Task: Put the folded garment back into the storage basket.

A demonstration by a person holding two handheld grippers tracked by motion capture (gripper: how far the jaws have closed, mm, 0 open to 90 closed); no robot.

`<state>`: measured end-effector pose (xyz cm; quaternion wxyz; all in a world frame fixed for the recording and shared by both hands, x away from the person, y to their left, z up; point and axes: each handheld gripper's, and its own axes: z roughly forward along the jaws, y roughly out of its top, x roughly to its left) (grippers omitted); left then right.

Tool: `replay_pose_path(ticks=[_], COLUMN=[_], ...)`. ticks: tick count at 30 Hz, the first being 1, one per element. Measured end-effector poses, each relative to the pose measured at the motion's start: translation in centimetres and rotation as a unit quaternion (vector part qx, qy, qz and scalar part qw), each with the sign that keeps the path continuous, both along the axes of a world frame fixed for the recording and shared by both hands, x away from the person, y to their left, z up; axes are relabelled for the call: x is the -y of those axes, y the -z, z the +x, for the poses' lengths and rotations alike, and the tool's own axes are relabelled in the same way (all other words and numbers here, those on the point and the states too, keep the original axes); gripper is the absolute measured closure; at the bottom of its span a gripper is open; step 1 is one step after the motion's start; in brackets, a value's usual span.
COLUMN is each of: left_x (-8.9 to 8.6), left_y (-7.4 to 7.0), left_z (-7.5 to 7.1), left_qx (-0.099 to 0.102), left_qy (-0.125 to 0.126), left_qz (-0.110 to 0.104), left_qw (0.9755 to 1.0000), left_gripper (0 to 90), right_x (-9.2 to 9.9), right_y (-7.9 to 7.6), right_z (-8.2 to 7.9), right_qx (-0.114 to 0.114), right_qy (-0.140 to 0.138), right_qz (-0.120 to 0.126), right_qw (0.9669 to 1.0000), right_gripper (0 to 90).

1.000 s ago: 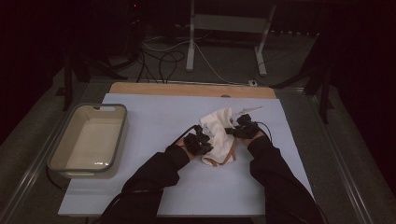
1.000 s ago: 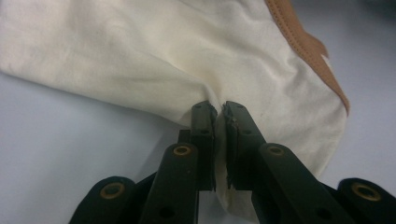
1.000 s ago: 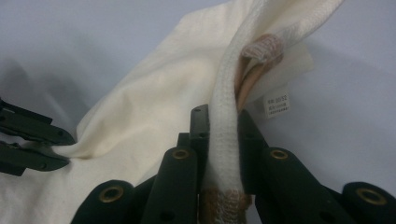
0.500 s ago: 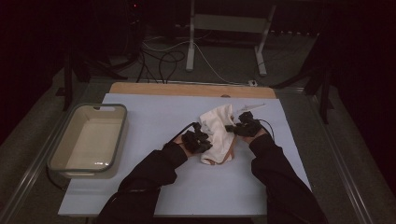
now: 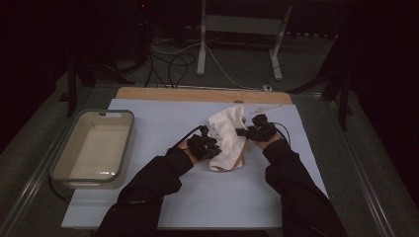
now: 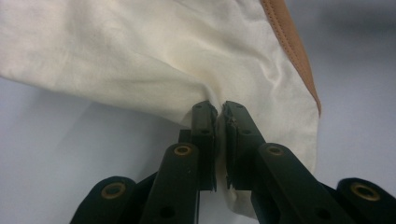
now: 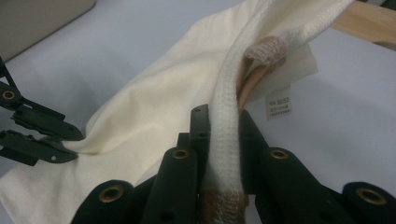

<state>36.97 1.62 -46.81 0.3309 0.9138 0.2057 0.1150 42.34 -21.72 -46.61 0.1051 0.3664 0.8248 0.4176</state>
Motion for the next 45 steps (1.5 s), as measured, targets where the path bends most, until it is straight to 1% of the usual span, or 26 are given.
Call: replay_pose_path(ticks=[2,6,10,11,17,21,27,31,33,35,45], left_x=[-0.3,-0.8,-1.4,-1.5,-2.0,-2.8,-4.1,-5.0,-5.4,-5.7,-7.2], left_y=[-0.3,-0.9,-1.3,-1.3,-1.7,-1.9,-2.3,-2.6,-2.9,-3.0,-3.8], left_z=[-0.1,-0.4,-0.6,-0.7,-1.1,-1.4,-1.9,-2.2,-2.3,-2.4,-2.9], left_qx=[0.004,0.009,0.01,0.01,0.015,0.016,0.019,0.022,0.02,0.022,0.026], left_qy=[0.001,0.001,0.0,-0.001,0.0,-0.003,-0.004,-0.006,-0.005,-0.008,-0.007], left_qz=[0.002,0.002,0.003,0.002,0.009,0.008,0.012,0.008,0.008,0.008,0.011], left_qw=[1.0,1.0,0.9999,1.0,0.9999,0.9998,0.9997,0.9997,0.9998,0.9997,0.9996], left_gripper=[85.1,85.1,85.0,85.0,85.0,85.0,85.0,85.0,85.0,85.0,85.0], right_x=[-0.1,-0.4,-0.6,-0.7,-1.3,-1.7,-2.8,-3.6,-4.0,-4.3,-5.8], right_y=[-0.2,-0.6,-1.1,-1.2,-1.4,-1.6,-1.7,-1.9,-2.0,-2.1,-2.5], right_z=[-0.1,-0.3,-0.5,-0.6,-0.8,-1.1,-1.4,-1.6,-1.7,-1.8,-1.9], right_qx=[0.003,0.005,0.007,0.007,0.01,0.013,0.015,0.016,0.017,0.019,0.022], right_qy=[-0.003,-0.009,-0.017,-0.018,-0.027,-0.034,-0.048,-0.056,-0.059,-0.062,-0.076], right_qz=[-0.001,0.007,0.018,0.019,0.021,0.024,0.021,0.023,0.025,0.02,0.023], right_qw=[1.0,0.9999,0.9997,0.9996,0.9994,0.9991,0.9985,0.9981,0.9978,0.9977,0.9966], right_gripper=[82.0,82.0,82.0,82.0,82.0,82.0,82.0,82.0,81.9,81.9,81.9])
